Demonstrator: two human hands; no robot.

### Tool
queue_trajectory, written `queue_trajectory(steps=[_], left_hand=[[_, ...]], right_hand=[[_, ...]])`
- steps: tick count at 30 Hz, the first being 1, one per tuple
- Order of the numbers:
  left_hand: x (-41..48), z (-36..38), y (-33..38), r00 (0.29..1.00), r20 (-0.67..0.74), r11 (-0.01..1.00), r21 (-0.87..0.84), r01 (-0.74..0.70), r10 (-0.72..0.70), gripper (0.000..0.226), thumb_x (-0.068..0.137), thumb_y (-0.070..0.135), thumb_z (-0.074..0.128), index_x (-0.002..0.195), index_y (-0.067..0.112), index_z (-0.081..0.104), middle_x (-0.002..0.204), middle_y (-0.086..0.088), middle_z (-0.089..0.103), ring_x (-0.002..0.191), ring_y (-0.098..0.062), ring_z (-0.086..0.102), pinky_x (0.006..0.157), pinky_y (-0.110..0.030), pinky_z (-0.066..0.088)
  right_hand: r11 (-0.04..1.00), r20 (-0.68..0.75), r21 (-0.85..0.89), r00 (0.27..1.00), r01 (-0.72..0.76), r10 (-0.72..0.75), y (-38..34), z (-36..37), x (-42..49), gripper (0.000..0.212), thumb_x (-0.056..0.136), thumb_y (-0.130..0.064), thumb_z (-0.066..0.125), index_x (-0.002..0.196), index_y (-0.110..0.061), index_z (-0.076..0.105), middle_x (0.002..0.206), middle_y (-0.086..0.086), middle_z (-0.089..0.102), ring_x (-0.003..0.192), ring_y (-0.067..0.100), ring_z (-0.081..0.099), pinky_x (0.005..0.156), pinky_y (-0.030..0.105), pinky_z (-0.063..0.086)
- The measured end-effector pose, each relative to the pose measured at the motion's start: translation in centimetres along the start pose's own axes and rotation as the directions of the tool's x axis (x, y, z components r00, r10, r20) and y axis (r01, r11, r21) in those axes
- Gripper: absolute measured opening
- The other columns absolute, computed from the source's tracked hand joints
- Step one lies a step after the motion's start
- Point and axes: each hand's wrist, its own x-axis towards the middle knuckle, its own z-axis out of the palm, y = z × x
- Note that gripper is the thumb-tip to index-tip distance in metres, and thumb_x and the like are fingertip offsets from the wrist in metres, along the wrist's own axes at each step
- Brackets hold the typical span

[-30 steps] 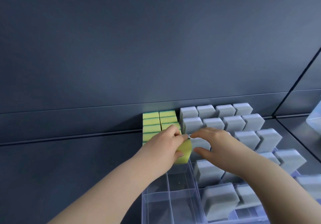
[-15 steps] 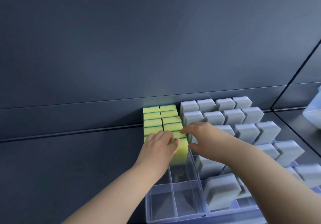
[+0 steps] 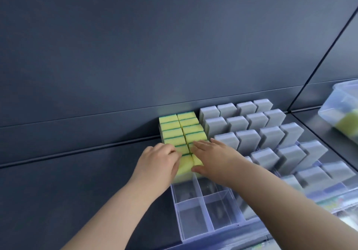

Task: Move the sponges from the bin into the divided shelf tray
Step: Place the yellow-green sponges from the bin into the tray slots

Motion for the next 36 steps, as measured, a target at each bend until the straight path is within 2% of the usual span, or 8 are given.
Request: queue_trajectory(steps=[5, 8, 11, 18, 21, 27, 33, 36], left_hand=[[1.6, -2.5, 2.6, 0.998, -0.057, 0.999, 0.006, -0.031, 0.031, 0.028, 0.084, 0.025, 0.046, 0.086, 0.017, 0.073, 0.078, 0.003, 0.064, 0.071, -0.024, 0.060, 0.059, -0.034, 0.048], [2.9, -3.7, 7.0, 0.985, -0.140, 0.995, -0.023, -0.101, 0.097, 0.034, 0.087, 0.027, 0.043, 0.098, 0.014, 0.072, 0.088, -0.001, 0.067, 0.079, -0.025, 0.063, 0.066, -0.035, 0.051], [4.2, -3.7, 13.3, 0.963, -0.201, 0.980, -0.054, -0.193, 0.178, 0.035, 0.089, 0.029, 0.044, 0.108, 0.012, 0.069, 0.098, -0.004, 0.067, 0.090, -0.025, 0.062, 0.076, -0.037, 0.051], [5.5, 2.1, 32.9, 0.936, -0.189, 0.913, -0.231, -0.337, 0.297, 0.039, 0.086, 0.033, 0.045, 0.113, 0.016, 0.067, 0.099, 0.002, 0.068, 0.090, -0.018, 0.062, 0.078, -0.030, 0.048], [5.2, 6.4, 40.7, 0.931, -0.078, 0.891, -0.272, -0.363, 0.356, 0.041, 0.082, 0.036, 0.046, 0.112, 0.020, 0.068, 0.096, 0.007, 0.069, 0.086, -0.014, 0.063, 0.074, -0.025, 0.049], [7.1, 10.8, 47.3, 0.915, 0.114, 0.908, -0.222, -0.355, 0.386, 0.042, 0.078, 0.039, 0.042, 0.103, 0.023, 0.072, 0.093, 0.007, 0.070, 0.084, -0.013, 0.066, 0.074, -0.026, 0.052], [15.7, 10.8, 49.9, 0.948, -0.053, 0.930, -0.184, -0.318, 0.314, 0.043, 0.085, 0.039, 0.043, 0.109, 0.016, 0.070, 0.094, 0.003, 0.070, 0.088, -0.020, 0.064, 0.072, -0.031, 0.050], [20.9, 11.0, 50.4, 0.952, -0.169, 0.940, -0.186, -0.287, 0.257, 0.045, 0.087, 0.038, 0.042, 0.114, 0.012, 0.067, 0.100, -0.002, 0.069, 0.093, -0.023, 0.063, 0.071, -0.035, 0.051]], right_hand=[[0.980, -0.212, 0.171, 0.967, -0.104, 0.140, 1.1, -2.4, -4.2, 0.058, 0.094, -0.046, 0.040, 0.145, -0.025, 0.022, 0.154, -0.009, 0.018, 0.139, 0.009, 0.018, 0.110, 0.022, 0.012], [0.960, -0.388, 0.240, 0.893, -0.142, 0.229, 3.4, -2.6, -9.0, 0.061, 0.091, -0.052, 0.042, 0.145, -0.029, 0.023, 0.152, -0.010, 0.025, 0.138, 0.010, 0.024, 0.109, 0.022, 0.021], [0.934, -0.475, 0.269, 0.811, -0.236, 0.342, 7.2, -1.0, -14.8, 0.070, 0.083, -0.062, 0.029, 0.143, -0.025, 0.031, 0.147, -0.005, 0.036, 0.136, 0.014, 0.033, 0.107, 0.026, 0.025], [0.779, -0.396, 0.449, 0.684, -0.438, 0.612, 16.4, 6.9, -32.1, 0.065, 0.088, -0.062, 0.036, 0.144, -0.030, 0.027, 0.149, -0.016, 0.025, 0.138, 0.008, 0.025, 0.107, 0.018, 0.021], [0.640, -0.205, 0.514, 0.643, -0.570, 0.738, 19.9, 12.4, -39.4, 0.061, 0.090, -0.054, 0.041, 0.144, -0.036, 0.020, 0.151, -0.019, 0.019, 0.140, 0.005, 0.018, 0.110, 0.021, 0.020], [0.546, -0.056, 0.528, 0.615, -0.650, 0.787, 26.2, 17.6, -47.2, 0.060, 0.091, -0.053, 0.040, 0.144, -0.039, 0.018, 0.150, -0.018, 0.024, 0.135, 0.007, 0.029, 0.104, 0.025, 0.034], [0.543, -0.155, 0.524, 0.554, -0.656, 0.818, 36.7, 15.3, -49.5, 0.058, 0.089, -0.052, 0.043, 0.142, -0.033, 0.028, 0.146, -0.015, 0.033, 0.132, 0.007, 0.035, 0.106, 0.026, 0.034], [0.606, -0.242, 0.471, 0.566, -0.641, 0.788, 42.7, 12.3, -48.5, 0.058, 0.089, -0.051, 0.045, 0.142, -0.035, 0.027, 0.147, -0.015, 0.031, 0.134, 0.008, 0.031, 0.108, 0.026, 0.029]])
